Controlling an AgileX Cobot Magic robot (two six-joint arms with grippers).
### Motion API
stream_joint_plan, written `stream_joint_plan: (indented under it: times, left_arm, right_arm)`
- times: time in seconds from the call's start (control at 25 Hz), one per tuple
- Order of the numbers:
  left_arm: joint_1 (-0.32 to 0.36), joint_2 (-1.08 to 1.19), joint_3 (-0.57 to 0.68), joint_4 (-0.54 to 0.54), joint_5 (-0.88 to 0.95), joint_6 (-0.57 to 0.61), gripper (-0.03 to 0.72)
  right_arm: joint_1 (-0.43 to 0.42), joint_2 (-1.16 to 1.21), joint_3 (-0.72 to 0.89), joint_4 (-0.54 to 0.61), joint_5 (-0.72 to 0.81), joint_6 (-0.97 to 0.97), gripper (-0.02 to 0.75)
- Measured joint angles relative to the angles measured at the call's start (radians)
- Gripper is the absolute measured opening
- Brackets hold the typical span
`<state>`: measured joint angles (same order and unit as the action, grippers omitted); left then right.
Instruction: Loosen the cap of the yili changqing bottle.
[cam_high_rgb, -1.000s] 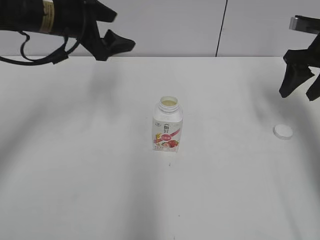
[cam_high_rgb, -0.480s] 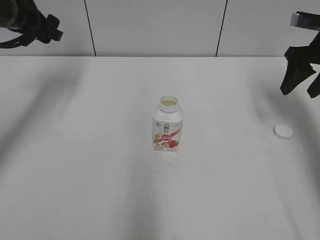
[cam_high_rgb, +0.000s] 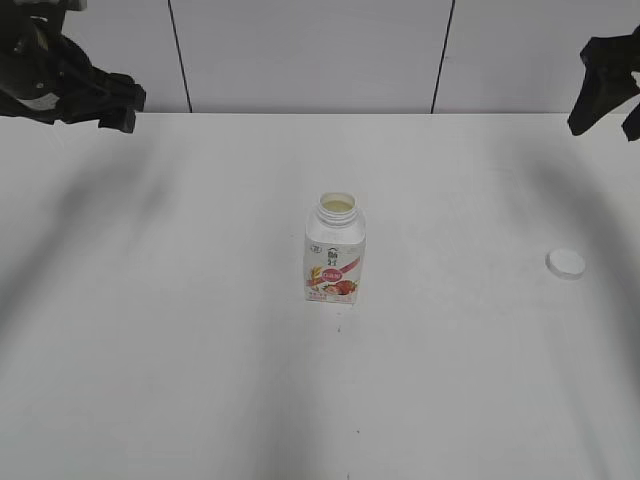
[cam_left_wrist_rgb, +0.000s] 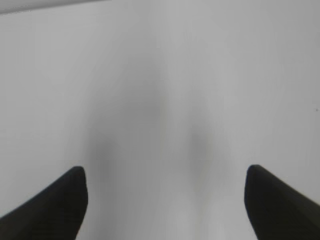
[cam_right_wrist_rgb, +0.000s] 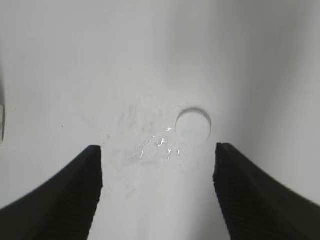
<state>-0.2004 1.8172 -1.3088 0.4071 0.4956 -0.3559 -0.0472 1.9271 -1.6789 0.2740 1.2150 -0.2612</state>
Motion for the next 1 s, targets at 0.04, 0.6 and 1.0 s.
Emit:
stream_joint_plan:
  times: [0.04,0.6,1.0]
  left_arm:
    - [0.000,0.000,-0.013,-0.036,0.038,0.023,0.585]
    - [0.000,-0.022,-0.161,-0.396,0.555,0.261,0.533]
    - [0.000,-0.201,-0.161,-0.397,0.718,0.264,0.516]
  right_arm:
    - [0.000,-0.007,-0.004,0.000,0.000,0.000,0.547]
    - [0.000,-0.224,0.090,-0.077,0.001,0.047,0.546]
    - [0.000,-0.552,0.421,-0.087,0.002,0.086,0.546]
